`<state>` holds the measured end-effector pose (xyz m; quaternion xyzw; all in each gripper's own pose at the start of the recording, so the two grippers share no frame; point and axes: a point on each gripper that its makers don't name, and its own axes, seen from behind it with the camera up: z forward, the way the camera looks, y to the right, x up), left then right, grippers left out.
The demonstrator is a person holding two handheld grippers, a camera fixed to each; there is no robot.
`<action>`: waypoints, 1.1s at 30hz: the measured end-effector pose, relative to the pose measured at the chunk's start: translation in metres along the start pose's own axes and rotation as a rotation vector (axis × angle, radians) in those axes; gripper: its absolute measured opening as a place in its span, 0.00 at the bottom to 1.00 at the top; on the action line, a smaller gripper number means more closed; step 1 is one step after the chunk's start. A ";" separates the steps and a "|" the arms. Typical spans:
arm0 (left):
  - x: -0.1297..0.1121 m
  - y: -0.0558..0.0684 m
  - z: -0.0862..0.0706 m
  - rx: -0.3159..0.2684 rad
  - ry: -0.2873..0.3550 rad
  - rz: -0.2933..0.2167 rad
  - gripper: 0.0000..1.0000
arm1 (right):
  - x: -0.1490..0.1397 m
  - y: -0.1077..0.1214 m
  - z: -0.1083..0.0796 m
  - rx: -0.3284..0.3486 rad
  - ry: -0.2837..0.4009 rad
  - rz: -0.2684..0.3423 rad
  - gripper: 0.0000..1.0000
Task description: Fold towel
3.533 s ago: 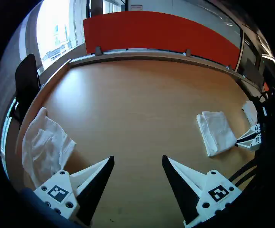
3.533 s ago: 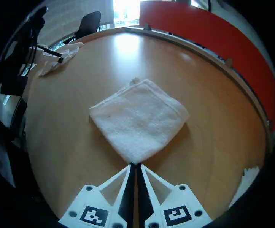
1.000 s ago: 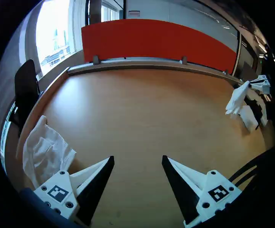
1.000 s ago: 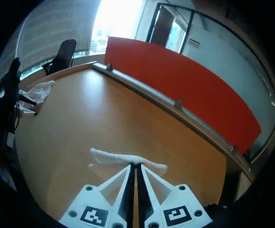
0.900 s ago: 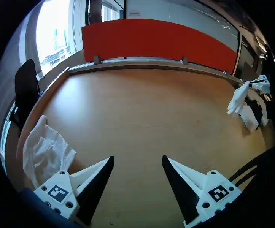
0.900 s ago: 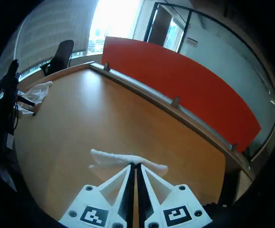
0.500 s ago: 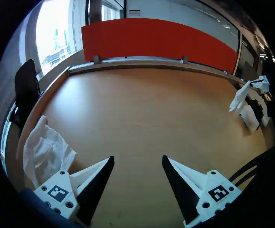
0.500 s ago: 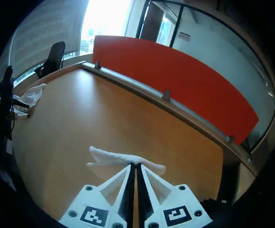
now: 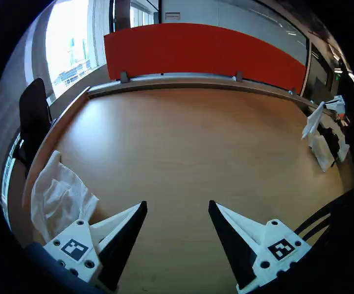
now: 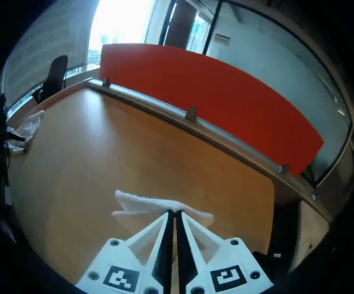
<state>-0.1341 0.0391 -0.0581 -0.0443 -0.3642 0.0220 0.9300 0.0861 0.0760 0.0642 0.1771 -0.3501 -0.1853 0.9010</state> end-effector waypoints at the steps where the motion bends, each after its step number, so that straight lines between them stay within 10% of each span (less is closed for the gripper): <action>1: 0.000 0.000 0.000 0.000 0.000 0.001 0.93 | -0.001 0.003 0.000 -0.004 -0.002 0.002 0.03; 33: 0.004 0.012 0.001 -0.002 -0.003 0.019 0.93 | -0.028 0.085 -0.015 -0.102 -0.063 0.049 0.03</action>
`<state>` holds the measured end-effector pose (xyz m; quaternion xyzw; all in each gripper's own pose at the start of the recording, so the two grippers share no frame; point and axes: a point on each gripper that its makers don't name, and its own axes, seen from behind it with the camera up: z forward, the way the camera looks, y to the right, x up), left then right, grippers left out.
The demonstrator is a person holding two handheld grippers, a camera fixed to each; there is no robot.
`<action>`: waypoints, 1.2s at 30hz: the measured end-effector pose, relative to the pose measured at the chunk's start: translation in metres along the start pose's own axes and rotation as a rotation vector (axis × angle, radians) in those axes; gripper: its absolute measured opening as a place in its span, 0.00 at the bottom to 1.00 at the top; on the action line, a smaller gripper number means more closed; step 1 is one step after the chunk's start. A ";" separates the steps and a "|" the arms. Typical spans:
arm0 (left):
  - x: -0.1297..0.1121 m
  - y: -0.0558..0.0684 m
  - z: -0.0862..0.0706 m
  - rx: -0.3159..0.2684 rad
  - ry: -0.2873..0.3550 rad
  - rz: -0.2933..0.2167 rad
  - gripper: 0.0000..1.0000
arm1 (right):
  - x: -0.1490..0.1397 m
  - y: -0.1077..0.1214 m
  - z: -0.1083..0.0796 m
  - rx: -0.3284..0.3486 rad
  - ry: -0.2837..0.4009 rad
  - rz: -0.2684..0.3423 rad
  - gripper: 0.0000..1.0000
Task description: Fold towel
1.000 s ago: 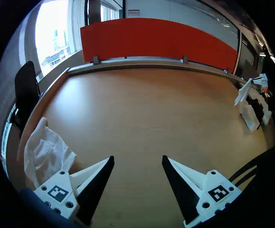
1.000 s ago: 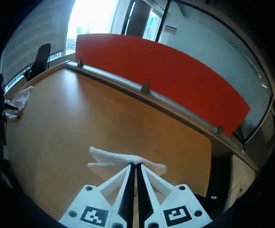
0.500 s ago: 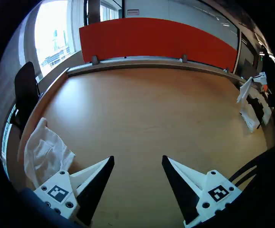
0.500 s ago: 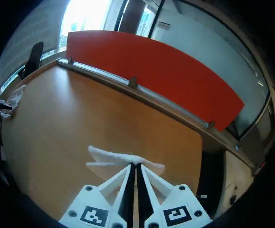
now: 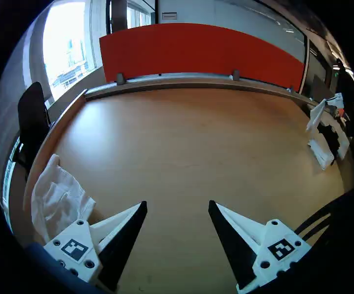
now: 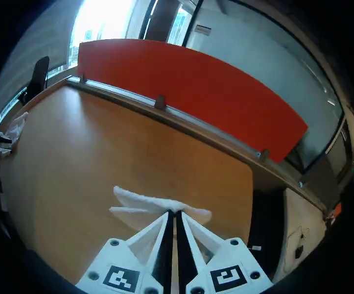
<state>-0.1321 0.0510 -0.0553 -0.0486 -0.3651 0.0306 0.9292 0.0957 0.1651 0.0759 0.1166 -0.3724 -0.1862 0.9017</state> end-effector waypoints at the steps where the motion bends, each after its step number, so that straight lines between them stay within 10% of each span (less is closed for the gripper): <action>1: 0.000 0.000 0.000 -0.001 0.000 0.001 0.93 | -0.001 0.001 -0.001 -0.002 -0.001 0.001 0.03; 36: 0.004 0.011 0.001 -0.027 0.004 0.033 0.93 | -0.176 0.012 -0.054 -0.067 -0.238 0.155 0.03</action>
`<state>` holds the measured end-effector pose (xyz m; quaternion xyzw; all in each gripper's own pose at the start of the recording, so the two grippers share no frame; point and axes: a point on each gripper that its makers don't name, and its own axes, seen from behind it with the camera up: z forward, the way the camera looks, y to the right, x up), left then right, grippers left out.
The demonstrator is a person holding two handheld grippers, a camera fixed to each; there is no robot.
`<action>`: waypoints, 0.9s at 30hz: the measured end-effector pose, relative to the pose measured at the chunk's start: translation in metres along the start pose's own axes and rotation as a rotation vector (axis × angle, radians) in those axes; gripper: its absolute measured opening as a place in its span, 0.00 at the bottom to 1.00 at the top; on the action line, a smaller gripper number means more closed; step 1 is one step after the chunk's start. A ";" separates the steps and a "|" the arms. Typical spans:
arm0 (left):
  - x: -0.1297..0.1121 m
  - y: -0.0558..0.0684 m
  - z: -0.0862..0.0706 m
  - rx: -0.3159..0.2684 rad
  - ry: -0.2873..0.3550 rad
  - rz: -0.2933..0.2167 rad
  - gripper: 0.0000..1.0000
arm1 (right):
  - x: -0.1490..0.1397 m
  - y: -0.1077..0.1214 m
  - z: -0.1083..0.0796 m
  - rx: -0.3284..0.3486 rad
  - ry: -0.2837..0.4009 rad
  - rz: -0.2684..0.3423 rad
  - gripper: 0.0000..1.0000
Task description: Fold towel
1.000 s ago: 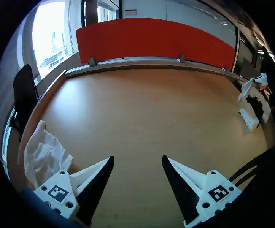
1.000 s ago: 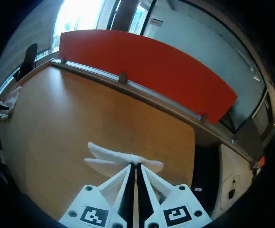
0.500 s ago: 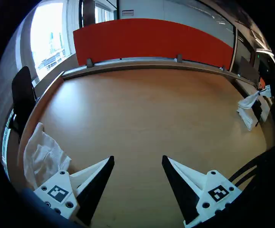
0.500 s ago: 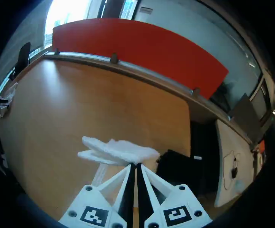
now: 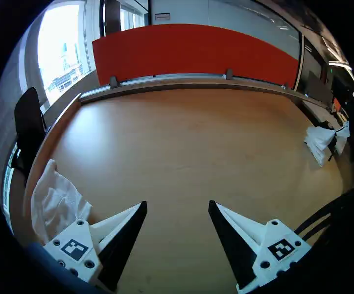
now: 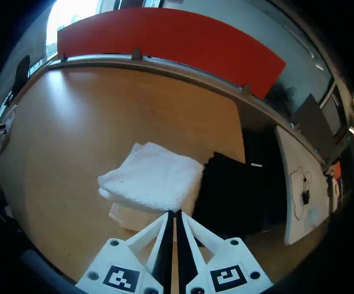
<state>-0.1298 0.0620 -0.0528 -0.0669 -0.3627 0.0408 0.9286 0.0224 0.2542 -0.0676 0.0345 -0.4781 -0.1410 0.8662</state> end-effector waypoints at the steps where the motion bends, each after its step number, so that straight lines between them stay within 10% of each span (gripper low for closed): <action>1: 0.000 0.000 0.000 0.000 0.000 0.000 0.93 | -0.001 0.000 0.001 -0.002 -0.003 0.000 0.03; 27: -0.007 -0.008 -0.006 0.013 -0.003 -0.001 0.93 | -0.026 0.016 0.010 -0.056 -0.072 0.044 0.04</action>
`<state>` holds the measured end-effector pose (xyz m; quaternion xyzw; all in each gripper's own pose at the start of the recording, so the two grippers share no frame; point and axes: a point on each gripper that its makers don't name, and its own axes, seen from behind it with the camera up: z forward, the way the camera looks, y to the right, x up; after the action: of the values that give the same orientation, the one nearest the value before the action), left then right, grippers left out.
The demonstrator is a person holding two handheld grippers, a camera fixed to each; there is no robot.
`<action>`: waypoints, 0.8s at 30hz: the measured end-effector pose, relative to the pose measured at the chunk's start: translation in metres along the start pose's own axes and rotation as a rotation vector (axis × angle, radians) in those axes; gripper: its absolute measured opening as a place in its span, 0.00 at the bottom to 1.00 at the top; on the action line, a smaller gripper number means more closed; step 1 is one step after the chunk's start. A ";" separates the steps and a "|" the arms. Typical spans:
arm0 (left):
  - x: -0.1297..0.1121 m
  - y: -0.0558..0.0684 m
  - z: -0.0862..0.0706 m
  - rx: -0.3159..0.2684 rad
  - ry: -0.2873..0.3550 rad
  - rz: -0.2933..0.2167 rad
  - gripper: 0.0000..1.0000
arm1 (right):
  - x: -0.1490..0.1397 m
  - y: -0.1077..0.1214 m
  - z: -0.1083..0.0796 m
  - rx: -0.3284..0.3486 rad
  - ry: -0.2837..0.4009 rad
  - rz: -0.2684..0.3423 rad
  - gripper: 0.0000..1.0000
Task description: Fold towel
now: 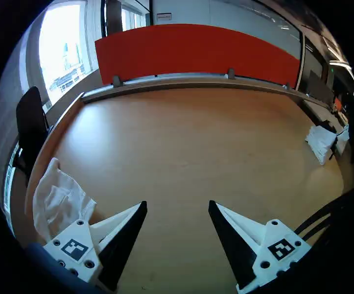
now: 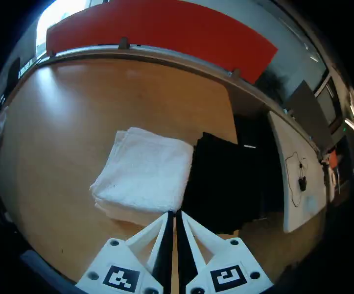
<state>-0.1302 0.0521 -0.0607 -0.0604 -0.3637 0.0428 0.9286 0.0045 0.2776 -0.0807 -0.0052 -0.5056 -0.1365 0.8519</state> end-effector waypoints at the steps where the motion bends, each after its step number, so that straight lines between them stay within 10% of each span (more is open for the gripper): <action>1: 0.000 0.000 0.000 0.000 -0.001 0.000 0.93 | -0.001 0.001 0.000 -0.003 -0.002 0.000 0.04; 24: 0.000 -0.001 0.000 0.002 0.000 0.002 0.93 | -0.011 0.016 0.001 -0.073 -0.032 0.015 0.16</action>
<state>-0.1302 0.0508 -0.0610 -0.0597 -0.3636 0.0439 0.9286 0.0021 0.2957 -0.0874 -0.0421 -0.5140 -0.1484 0.8438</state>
